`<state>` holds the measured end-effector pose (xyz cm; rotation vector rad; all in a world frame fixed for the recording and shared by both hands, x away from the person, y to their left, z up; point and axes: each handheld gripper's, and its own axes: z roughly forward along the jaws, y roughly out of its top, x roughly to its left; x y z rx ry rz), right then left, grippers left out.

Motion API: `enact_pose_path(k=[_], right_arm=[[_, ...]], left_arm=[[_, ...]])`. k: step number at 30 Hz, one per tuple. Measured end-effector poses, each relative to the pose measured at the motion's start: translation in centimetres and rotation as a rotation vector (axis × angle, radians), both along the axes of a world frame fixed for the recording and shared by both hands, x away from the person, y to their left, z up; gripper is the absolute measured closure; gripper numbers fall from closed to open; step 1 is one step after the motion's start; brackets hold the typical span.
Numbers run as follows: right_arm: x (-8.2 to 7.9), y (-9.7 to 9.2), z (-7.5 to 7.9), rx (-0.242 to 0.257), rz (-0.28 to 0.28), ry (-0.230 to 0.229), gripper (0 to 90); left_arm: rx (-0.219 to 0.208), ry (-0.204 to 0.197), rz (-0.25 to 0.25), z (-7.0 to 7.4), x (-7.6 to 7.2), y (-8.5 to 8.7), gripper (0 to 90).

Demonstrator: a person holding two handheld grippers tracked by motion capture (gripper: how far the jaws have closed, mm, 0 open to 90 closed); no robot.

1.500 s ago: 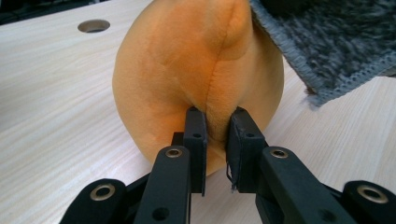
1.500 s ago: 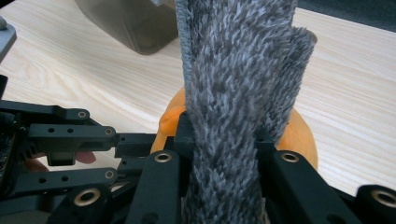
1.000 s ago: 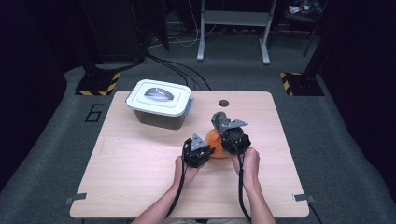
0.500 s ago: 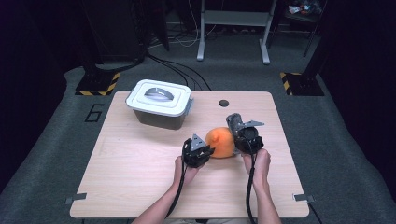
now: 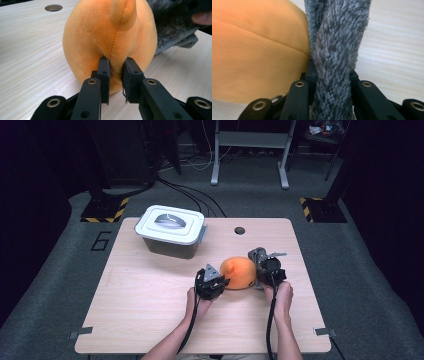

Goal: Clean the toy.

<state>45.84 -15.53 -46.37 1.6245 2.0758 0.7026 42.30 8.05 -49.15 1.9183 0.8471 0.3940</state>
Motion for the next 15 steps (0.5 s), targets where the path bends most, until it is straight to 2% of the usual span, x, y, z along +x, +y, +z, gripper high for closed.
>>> enact_pose_path(k=[3, 4, 5, 7, 12, 15], right_arm=[[0.6, -0.3, -1.4, -0.002, 0.004, 0.061, 72.2], [0.8, -0.3, -2.2, 0.013, 0.007, 0.097, 72.3], [0.8, -0.4, -2.8, 0.036, 0.01, 0.1, 72.4], [0.8, -0.5, -2.6, 0.039, 0.006, 0.096, 72.4], [-0.1, -1.1, -0.6, 0.045, -0.006, 0.034, 72.5], [-1.0, -1.0, 1.7, 0.059, 0.01, -0.028, 72.5]], left_arm=[[0.002, 0.009, 0.004, -0.1, 0.0, 0.2, 76.9], [-0.001, 0.009, 0.004, -0.1, 0.1, 0.3, 76.9], [-0.004, 0.006, 0.01, -0.1, 0.1, 0.3, 76.8], [0.001, 0.007, 0.009, -0.1, 0.1, 0.3, 76.8], [0.005, 0.003, 0.005, 0.0, 0.0, 0.3, 76.8], [0.001, 0.004, 0.007, 0.0, -0.1, 0.2, 76.9]])
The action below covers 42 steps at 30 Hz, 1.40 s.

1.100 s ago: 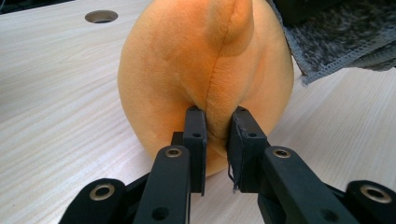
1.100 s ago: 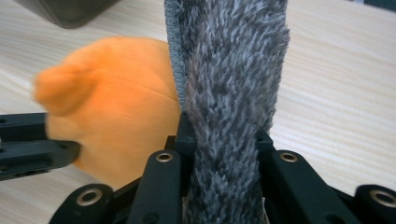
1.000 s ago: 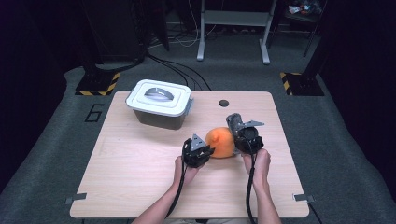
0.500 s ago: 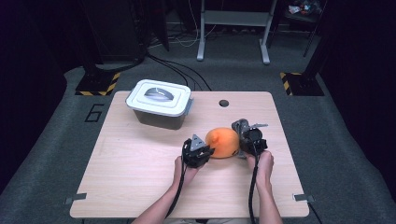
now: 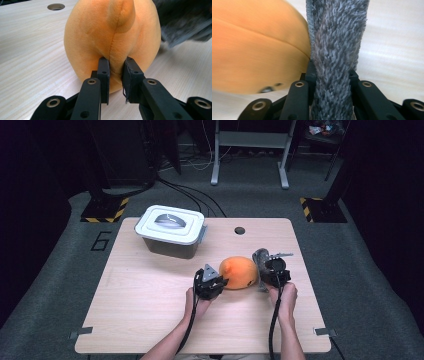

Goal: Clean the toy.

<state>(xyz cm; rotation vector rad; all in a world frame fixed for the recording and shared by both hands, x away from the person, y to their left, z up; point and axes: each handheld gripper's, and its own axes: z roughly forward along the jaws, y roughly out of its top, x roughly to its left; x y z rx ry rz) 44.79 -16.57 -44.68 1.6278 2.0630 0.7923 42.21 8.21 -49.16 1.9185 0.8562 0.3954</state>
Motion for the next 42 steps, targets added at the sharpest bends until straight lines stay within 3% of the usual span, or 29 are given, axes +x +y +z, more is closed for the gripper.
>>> enact_pose_path(k=[2, 3, 5, 7, 8, 13, 17, 20, 24, 37, 42], right_arm=[[-0.5, 0.4, 1.3, 0.015, 0.02, -0.034, 72.5], [-1.2, 1.4, 2.8, 0.027, 0.06, -0.062, 72.5], [-1.4, 1.8, 3.3, 0.032, 0.069, -0.071, 72.5], [-2.0, 3.1, 4.3, 0.037, 0.117, -0.095, 72.4], [-2.2, 4.2, 4.9, 0.045, 0.169, -0.117, 72.4], [-2.4, 6.3, 5.3, 0.04, 0.227, -0.123, 72.3], [-2.0, 7.7, 4.6, -0.004, 0.256, -0.109, 72.3], [-1.9, 8.1, 3.9, -0.052, 0.25, -0.112, 72.5], [-1.9, 7.8, 4.0, -0.077, 0.22, -0.122, 72.6], [-1.1, 4.7, 2.8, -0.056, 0.121, -0.105, 72.4], [-0.5, 3.2, 1.8, -0.046, 0.078, -0.068, 72.3]], left_arm=[[0.007, -0.01, -0.003, 0.1, -0.1, -0.2, 76.8], [0.011, -0.014, -0.003, 0.1, -0.1, -0.2, 76.8], [0.014, -0.015, -0.004, 0.1, -0.2, -0.3, 76.7], [0.015, -0.015, -0.005, 0.1, -0.1, -0.3, 76.7], [0.016, -0.015, -0.007, 0.1, -0.2, -0.3, 76.6], [0.02, -0.015, -0.009, 0.2, -0.2, -0.3, 76.5], [0.022, -0.016, -0.004, 0.2, -0.1, -0.3, 76.0], [0.021, -0.015, -0.004, 0.1, -0.1, -0.4, 75.9], [0.015, -0.019, -0.003, 0.1, -0.1, -0.4, 76.1], [0.004, -0.006, -0.004, 0.0, 0.0, -0.3, 76.2], [0.01, -0.013, -0.007, 0.0, 0.0, -0.3, 76.2]])
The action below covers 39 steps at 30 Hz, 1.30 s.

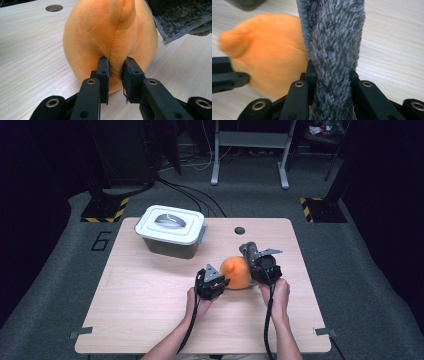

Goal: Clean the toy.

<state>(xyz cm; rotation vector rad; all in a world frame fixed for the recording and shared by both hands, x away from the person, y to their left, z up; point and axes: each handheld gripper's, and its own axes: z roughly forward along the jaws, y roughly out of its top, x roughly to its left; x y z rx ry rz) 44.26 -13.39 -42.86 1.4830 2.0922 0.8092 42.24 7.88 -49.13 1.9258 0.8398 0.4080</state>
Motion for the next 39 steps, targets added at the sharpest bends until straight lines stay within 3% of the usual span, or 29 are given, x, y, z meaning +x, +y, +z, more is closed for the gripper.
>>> enact_pose_path(k=[7, 16, 20, 25, 28, 32, 35, 39], right_arm=[[0.9, -1.6, -1.8, 0.035, -0.053, 0.046, 72.2], [1.7, -2.6, -4.4, 0.017, -0.097, 0.133, 72.3], [2.3, -2.7, -5.4, 0.012, -0.085, 0.187, 72.0], [2.3, -2.8, -5.5, 0.012, -0.078, 0.207, 71.7], [1.9, -3.1, -4.7, 0.02, -0.077, 0.183, 71.7], [0.6, -3.1, -2.1, 0.028, -0.083, 0.101, 71.8], [-0.5, -2.1, 0.3, 0.029, -0.045, 0.022, 71.8], [-1.6, 0.4, 2.6, 0.021, 0.027, -0.028, 71.8]], left_arm=[[-0.007, 0.005, -0.003, 0.0, 0.0, -0.1, 76.1], [-0.005, 0.005, 0.002, 0.0, 0.0, 0.0, 76.2], [-0.005, 0.008, 0.005, 0.0, 0.0, 0.0, 76.2], [-0.004, 0.011, 0.002, 0.0, 0.0, 0.1, 76.2], [-0.005, 0.01, 0.004, 0.0, 0.0, 0.2, 76.2], [-0.006, 0.008, 0.004, 0.0, 0.0, 0.2, 76.2], [-0.007, 0.009, 0.001, 0.0, 0.0, 0.2, 76.2], [-0.009, 0.007, 0.004, 0.0, 0.0, 0.2, 76.1]])
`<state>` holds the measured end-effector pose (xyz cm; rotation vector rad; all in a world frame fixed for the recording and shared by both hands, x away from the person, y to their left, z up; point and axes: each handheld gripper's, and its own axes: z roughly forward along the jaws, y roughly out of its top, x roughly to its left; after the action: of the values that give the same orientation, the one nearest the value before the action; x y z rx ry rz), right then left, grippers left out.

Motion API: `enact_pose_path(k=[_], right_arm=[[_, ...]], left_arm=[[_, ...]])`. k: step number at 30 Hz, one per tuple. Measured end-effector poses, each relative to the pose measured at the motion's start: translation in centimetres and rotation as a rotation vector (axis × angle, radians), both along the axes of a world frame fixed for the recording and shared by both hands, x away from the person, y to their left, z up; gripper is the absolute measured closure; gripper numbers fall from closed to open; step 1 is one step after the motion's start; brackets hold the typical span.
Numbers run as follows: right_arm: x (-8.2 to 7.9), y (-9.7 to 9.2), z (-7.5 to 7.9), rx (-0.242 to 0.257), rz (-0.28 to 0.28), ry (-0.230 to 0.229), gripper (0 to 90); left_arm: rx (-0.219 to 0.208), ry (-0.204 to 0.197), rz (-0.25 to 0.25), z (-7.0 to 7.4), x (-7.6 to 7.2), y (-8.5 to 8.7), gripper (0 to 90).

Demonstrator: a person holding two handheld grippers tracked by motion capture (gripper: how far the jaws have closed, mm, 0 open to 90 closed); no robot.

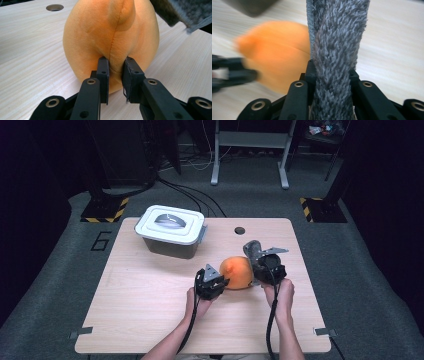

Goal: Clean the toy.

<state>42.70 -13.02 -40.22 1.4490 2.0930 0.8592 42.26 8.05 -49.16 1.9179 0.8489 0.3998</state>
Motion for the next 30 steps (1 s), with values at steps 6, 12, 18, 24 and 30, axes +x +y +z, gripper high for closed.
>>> enact_pose_path(k=[6, 12, 18, 24, 30], right_arm=[[0.8, 2.3, -0.8, -0.067, 0.037, 0.022, 72.2], [1.6, 1.0, -2.3, -0.044, 0.012, 0.036, 73.5], [1.8, 0.0, -2.8, -0.028, -0.004, 0.05, 73.8], [1.8, -0.5, -3.2, -0.03, -0.009, 0.053, 74.0], [1.9, -1.0, -3.5, -0.029, -0.018, 0.057, 74.1]], left_arm=[[-0.01, -0.001, 0.0, 0.0, 0.1, 0.2, 72.4], [-0.002, 0.024, -0.012, -0.1, 0.4, 0.6, 53.9], [-0.041, 0.074, 0.021, -0.7, 1.1, 1.3, 43.2], [-0.066, 0.103, -0.012, -1.2, 1.7, 1.3, 38.2], [-0.069, 0.111, -0.024, -1.8, 2.1, 0.8, 42.7]])
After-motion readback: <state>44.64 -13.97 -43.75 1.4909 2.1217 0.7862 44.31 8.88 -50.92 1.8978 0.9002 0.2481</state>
